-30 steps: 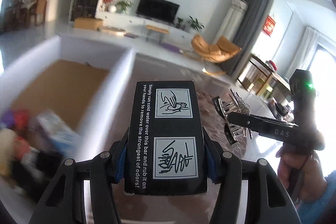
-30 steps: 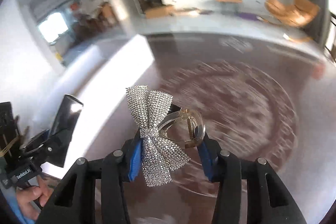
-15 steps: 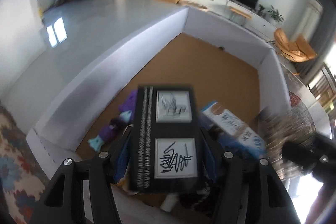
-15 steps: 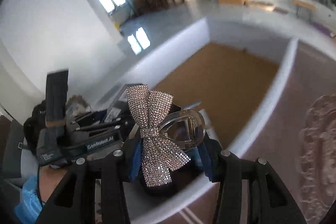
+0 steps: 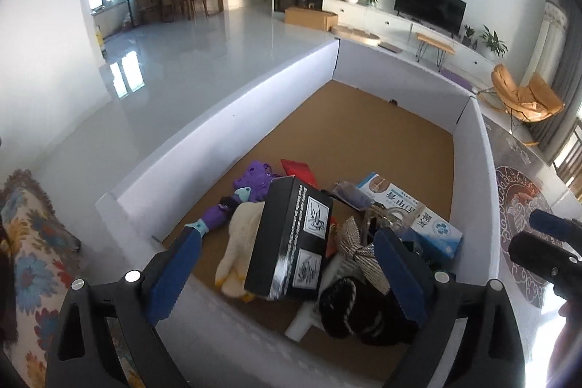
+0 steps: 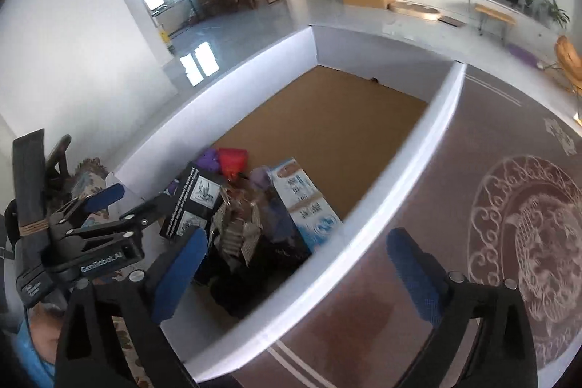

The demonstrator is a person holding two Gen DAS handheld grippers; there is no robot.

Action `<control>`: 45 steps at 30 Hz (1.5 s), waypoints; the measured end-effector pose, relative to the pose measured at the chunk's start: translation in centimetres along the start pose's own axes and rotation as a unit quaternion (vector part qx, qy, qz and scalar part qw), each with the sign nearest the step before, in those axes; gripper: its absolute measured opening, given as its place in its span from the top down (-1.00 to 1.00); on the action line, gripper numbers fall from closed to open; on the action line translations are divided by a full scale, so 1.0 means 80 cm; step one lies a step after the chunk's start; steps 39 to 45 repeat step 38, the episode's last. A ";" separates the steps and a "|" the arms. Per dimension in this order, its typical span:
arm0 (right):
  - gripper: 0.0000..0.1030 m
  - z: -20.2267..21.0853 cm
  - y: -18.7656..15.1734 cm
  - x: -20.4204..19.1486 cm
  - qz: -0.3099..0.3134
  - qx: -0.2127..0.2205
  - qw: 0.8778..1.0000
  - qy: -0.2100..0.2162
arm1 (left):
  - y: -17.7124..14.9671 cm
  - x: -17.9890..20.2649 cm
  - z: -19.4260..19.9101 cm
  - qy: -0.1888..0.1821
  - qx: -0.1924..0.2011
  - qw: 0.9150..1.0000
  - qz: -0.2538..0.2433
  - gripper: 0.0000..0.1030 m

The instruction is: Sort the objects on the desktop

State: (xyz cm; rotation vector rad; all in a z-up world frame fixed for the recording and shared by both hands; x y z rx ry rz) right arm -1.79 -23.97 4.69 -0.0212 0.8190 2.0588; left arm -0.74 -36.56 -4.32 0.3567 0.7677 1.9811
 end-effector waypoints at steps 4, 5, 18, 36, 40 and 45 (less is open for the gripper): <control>-0.93 0.001 -0.011 -0.005 0.024 -0.010 1.000 -0.018 | -0.018 0.004 0.005 0.017 -0.028 0.999 -0.011 -0.92; -0.93 0.003 -0.014 -0.006 0.033 -0.011 0.999 -0.025 | -0.022 0.009 0.004 0.015 -0.032 0.999 -0.011 -0.92; -0.94 -0.007 -0.018 0.001 0.061 -0.020 0.996 -0.058 | -0.053 -0.018 0.022 0.062 -0.082 0.995 0.012 -0.92; -0.94 -0.020 -0.015 -0.013 0.064 -0.028 0.996 -0.060 | -0.032 -0.021 0.035 0.032 -0.046 0.998 0.009 -0.94; -0.94 -0.019 -0.014 -0.014 0.066 -0.026 0.996 -0.061 | -0.031 -0.018 0.038 0.042 -0.039 0.998 0.002 -0.94; -0.94 -0.019 -0.014 -0.014 0.066 -0.026 0.996 -0.061 | -0.031 -0.018 0.038 0.042 -0.039 0.998 0.002 -0.94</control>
Point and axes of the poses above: each gripper's, at about its wrist camera, not at the fingertips, and z roughly against the way its jaws point, x to its right, y to its top, the point moved 9 cm from there along -z, roughly the way its jaws point, and after that the axes turned 8 degrees about -z, right-handed, at the moved point
